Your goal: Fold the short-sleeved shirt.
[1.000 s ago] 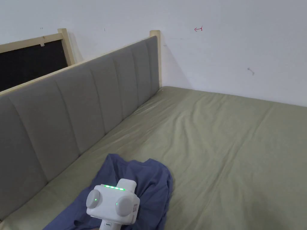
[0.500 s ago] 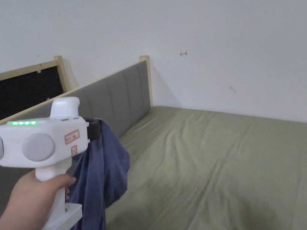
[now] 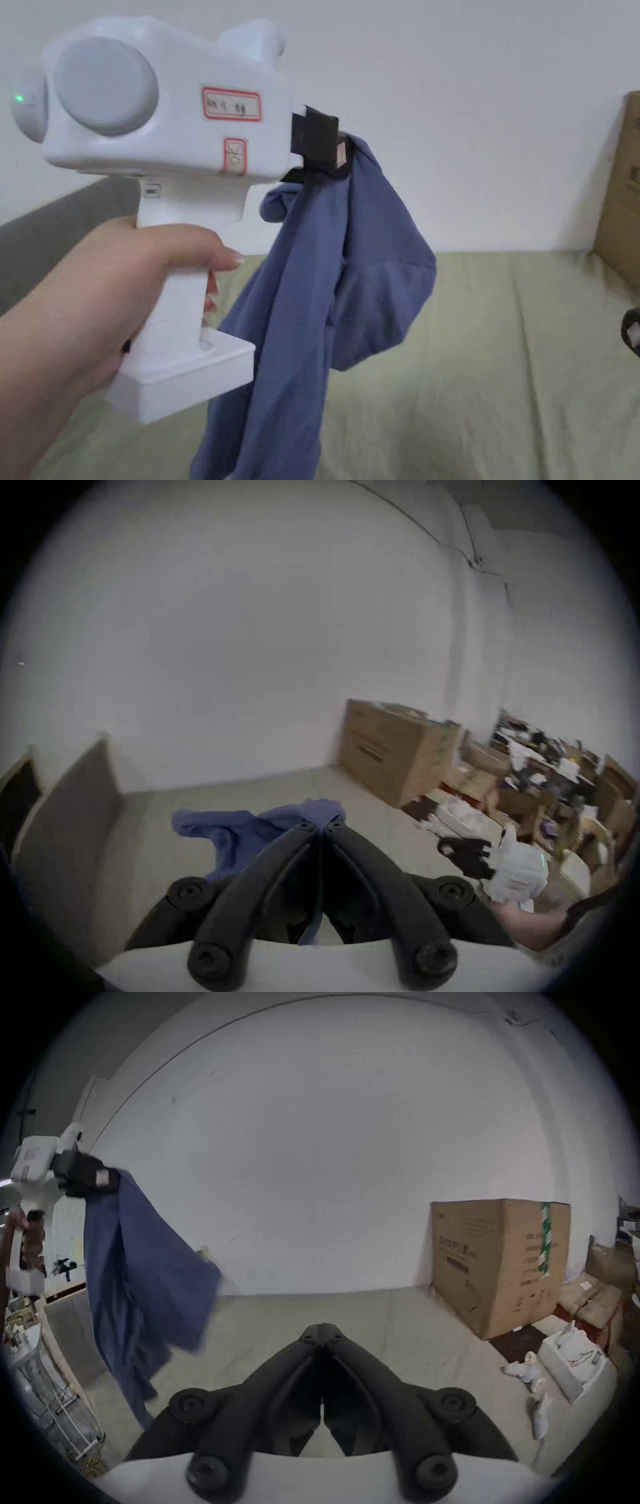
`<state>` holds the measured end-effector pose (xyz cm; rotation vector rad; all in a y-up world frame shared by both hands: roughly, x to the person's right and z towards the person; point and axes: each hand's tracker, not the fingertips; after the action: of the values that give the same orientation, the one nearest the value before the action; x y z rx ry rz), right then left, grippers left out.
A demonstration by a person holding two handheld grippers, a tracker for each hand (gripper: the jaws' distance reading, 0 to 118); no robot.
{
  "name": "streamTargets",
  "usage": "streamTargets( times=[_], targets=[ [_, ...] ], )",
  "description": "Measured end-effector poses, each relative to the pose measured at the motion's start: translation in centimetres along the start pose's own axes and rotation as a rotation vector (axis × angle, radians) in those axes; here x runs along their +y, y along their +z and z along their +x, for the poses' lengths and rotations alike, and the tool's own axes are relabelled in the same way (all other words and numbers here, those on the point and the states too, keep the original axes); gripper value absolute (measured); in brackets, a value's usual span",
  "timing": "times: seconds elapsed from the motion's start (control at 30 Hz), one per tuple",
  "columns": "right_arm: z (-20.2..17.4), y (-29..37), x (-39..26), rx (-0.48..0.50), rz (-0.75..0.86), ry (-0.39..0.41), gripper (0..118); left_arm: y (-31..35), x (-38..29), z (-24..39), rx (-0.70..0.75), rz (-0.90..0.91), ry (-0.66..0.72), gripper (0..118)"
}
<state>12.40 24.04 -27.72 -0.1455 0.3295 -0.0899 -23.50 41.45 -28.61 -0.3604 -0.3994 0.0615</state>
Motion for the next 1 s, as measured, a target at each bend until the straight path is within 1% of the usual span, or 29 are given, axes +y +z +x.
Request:
streamTargets(
  times=[0.07,0.13,0.2,0.3,0.33,0.43,0.47,0.5,0.53,0.57,0.63,0.67,0.73,0.8,0.83,0.9,1.0],
  targets=[
    [1.9,0.7,-0.2,-0.033,0.002,-0.01,0,-5.7,-2.3,0.3,-0.078,-0.123,0.04,0],
    [3.6,1.0,-0.9,-0.064,-0.016,-0.018,0,-11.9,-5.6,1.5,-0.112,-0.274,0.094,0],
    [5.5,0.7,-2.4,-0.111,-0.071,-0.04,0,-18.8,-11.8,2.0,-0.128,-0.468,0.17,0],
    [7.4,-0.1,-4.9,-0.132,-0.151,-0.078,0,-26.8,-21.2,1.7,-0.126,-0.756,0.3,0],
    [8.0,-0.5,-5.7,-0.132,-0.17,-0.084,0,-28.1,-23.6,1.5,-0.11,-0.804,0.33,0],
    [8.6,-1.2,-7.8,-0.139,-0.226,-0.09,0,-30.2,-28.5,1.1,-0.054,-0.864,0.331,1],
    [8.7,-1.4,-8.4,-0.137,-0.245,-0.094,0,-30.5,-29.3,0.8,-0.044,-0.866,0.323,12],
    [8.7,-1.7,-8.8,-0.133,-0.26,-0.098,0,-30.6,-29.7,0.2,-0.039,-0.878,0.333,36],
    [8.7,-1.9,-9.1,-0.129,-0.269,-0.102,0,-30.6,-30.0,-0.4,-0.038,-0.89,0.356,71],
    [8.5,-2.1,-9.3,-0.122,-0.277,-0.104,0,-29.7,-29.7,-0.6,-0.038,-0.908,0.393,98],
    [8.2,-2.4,-9.5,-0.112,-0.285,-0.105,0,-28.2,-27.9,-1.8,-0.058,-0.832,0.442,96],
    [8.0,-2.5,-9.3,-0.106,-0.281,-0.109,0,-27.2,-26.6,-2.5,-0.051,-0.785,0.436,96],
    [7.5,-2.4,-8.7,-0.101,-0.26,-0.119,0,-24.3,-23.3,-3.2,-0.046,-0.664,0.397,96],
    [7.0,-2.4,-7.6,-0.091,-0.223,-0.128,0,-20.0,-20.4,-3.6,-0.023,-0.486,0.324,97],
    [6.7,-2.3,-7.0,-0.089,-0.199,-0.121,0,-17.8,-19.2,-3.4,-0.001,-0.392,0.289,97],
    [5.7,-1.9,-5.6,-0.089,-0.143,-0.093,0,-12.5,-18.2,-3.0,0.091,-0.157,0.222,97],
    [4.2,-1.2,-4.0,-0.076,-0.047,-0.049,0,-5.5,-19.7,-2.0,0.233,0.131,0.177,92]
  ],
)
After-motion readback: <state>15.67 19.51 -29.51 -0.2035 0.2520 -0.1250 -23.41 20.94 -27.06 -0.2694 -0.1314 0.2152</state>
